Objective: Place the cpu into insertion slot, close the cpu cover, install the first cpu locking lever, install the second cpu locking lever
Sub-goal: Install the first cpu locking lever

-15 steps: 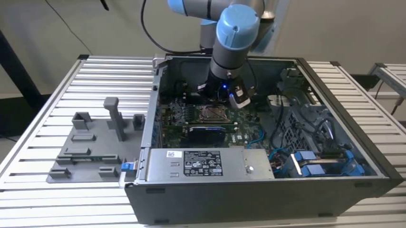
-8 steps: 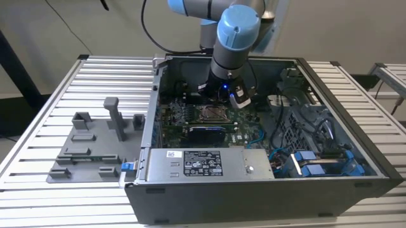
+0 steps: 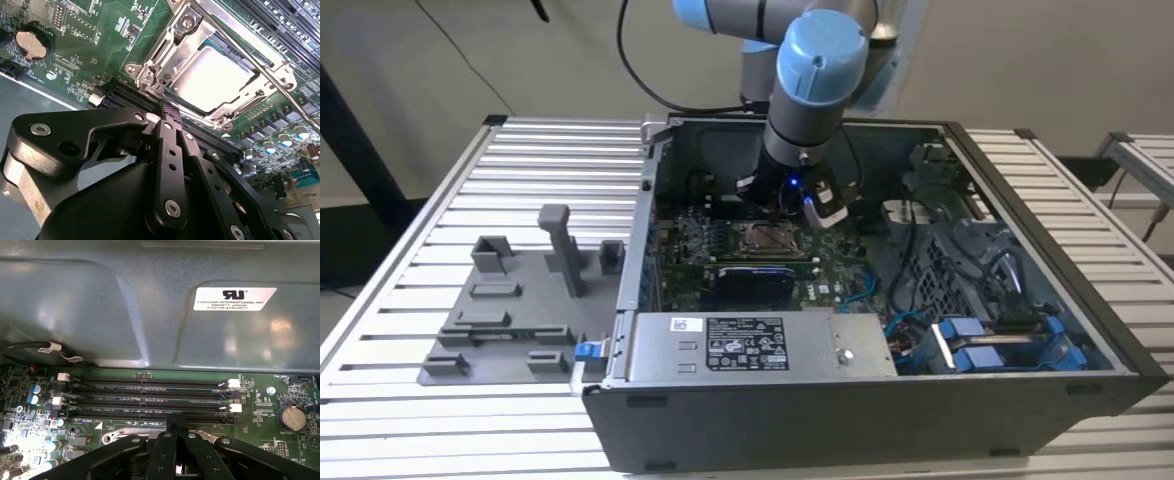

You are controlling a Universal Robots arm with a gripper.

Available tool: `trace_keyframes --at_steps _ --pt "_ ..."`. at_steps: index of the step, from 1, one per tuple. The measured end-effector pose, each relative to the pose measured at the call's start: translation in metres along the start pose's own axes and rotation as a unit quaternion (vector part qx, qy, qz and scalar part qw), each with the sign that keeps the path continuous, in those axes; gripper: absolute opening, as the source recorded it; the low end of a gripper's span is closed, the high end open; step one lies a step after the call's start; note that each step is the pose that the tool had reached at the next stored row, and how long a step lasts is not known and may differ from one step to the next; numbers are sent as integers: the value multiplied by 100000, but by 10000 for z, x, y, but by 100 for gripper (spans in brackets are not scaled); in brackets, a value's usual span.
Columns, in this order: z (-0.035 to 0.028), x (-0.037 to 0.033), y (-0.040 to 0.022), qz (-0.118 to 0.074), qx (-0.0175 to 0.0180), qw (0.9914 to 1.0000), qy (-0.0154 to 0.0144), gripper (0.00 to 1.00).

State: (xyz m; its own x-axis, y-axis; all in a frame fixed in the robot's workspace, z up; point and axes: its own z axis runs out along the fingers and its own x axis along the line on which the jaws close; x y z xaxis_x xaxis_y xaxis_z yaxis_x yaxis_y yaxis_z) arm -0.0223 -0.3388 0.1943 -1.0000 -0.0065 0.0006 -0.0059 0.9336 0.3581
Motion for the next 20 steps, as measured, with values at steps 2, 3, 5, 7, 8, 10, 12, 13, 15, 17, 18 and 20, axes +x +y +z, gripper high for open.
trace_keyframes --at_steps 2,3,5,7,8,10,12,13,15,17,18,20 --pt "7 0 -3 1 20 100000 4 11" --pt "10 0 -4 1 33 100000 8 11" --pt "15 0 -6 2 42 100000 12 11" --pt "23 0 -9 3 45 100000 17 11" --pt "29 0 -12 5 57 100000 23 11" --pt "46 0 -17 3 29 100000 15 11" --pt "53 0 -19 1 9 100000 -1 11" --pt "52 -1 -18 6 20 100000 5 11" --pt "52 -2 -15 10 -291 100000 18 11" --pt "48 -2 -13 7 -1195 99993 22 11" --pt "59 -5 -7 -17 -1785 99984 -20 11" --pt "30 -4 2 4 -2083 99978 -17 11"
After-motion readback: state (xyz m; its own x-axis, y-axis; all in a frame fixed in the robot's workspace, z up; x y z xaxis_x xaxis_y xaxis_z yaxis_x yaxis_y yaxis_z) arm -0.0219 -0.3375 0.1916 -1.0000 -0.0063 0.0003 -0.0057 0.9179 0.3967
